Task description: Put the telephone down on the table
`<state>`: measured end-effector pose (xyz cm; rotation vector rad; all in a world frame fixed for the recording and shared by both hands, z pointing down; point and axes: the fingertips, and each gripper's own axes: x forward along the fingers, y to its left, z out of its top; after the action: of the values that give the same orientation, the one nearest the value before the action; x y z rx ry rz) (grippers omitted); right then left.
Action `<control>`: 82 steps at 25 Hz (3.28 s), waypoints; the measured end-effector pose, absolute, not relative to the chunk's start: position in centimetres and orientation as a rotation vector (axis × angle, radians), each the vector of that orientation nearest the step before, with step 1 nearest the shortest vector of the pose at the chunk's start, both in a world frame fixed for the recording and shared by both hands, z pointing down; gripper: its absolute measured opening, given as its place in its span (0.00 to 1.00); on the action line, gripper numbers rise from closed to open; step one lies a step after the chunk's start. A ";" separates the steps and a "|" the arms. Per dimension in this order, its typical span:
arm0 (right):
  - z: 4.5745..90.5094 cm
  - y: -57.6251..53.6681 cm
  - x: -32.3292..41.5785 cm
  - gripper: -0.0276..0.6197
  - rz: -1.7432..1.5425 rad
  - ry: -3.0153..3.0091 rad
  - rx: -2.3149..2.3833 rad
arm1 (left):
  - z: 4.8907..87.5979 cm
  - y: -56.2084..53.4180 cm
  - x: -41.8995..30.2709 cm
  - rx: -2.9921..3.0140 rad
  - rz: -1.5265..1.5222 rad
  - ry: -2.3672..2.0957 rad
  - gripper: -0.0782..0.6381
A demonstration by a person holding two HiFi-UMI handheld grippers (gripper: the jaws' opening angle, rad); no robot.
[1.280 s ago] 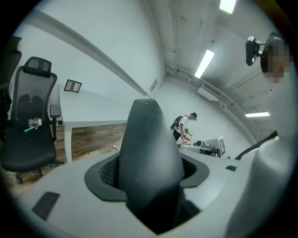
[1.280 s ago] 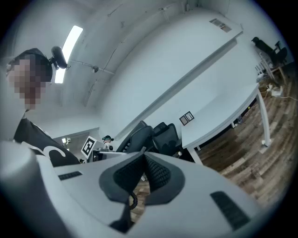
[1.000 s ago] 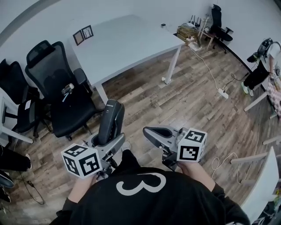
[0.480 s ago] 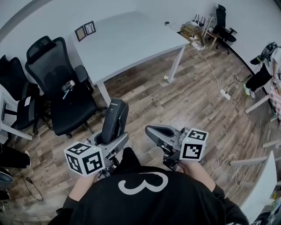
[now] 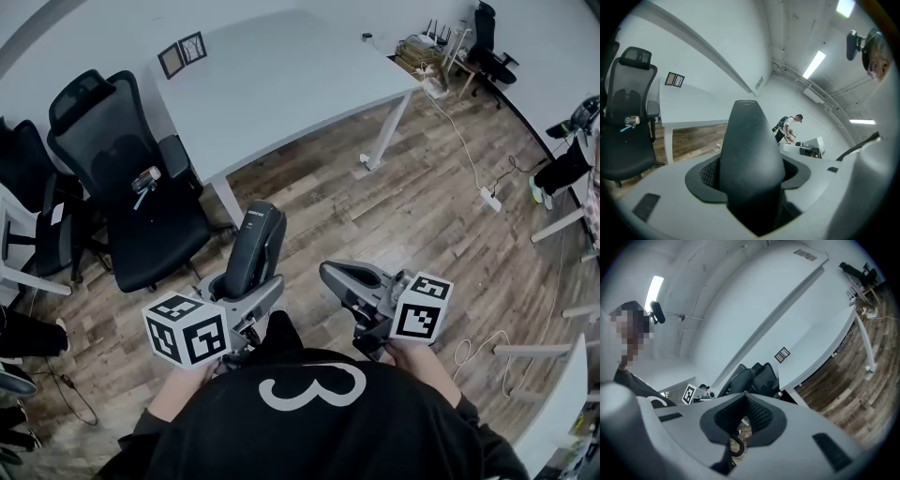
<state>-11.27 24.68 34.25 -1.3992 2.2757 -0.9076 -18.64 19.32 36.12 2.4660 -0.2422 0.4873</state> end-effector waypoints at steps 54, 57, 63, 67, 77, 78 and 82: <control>34.8 -21.0 11.3 0.05 -1.138 2.584 -0.970 | 35.8 -23.7 1.7 2.308 0.370 -0.751 0.52; 34.8 -22.4 11.8 0.05 -1.144 2.617 -0.928 | 36.0 -24.8 2.0 2.290 0.358 -0.799 0.52; 35.4 -25.1 12.1 0.05 -1.181 2.661 -0.870 | 37.0 -27.1 1.8 2.242 0.343 -0.876 0.52; 36.1 -25.6 12.4 0.05 -1.200 2.680 -0.846 | 37.8 -27.3 1.8 2.219 0.332 -0.911 0.52; 38.3 -26.8 12.2 0.05 -1.276 2.718 -0.784 | 40.7 -28.2 1.6 2.176 0.373 -1.013 0.52; 38.6 -26.9 12.2 0.05 -1.286 2.720 -0.779 | 41.1 -28.4 1.5 2.171 0.376 -1.020 0.52; 39.4 -27.5 12.7 0.05 -1.318 2.712 -0.776 | 42.7 -29.1 1.5 2.150 0.417 -1.073 0.52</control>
<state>12.75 -27.47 39.40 -0.7759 2.7124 -1.3183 1.53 -29.15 42.74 2.1496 -1.0733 0.4168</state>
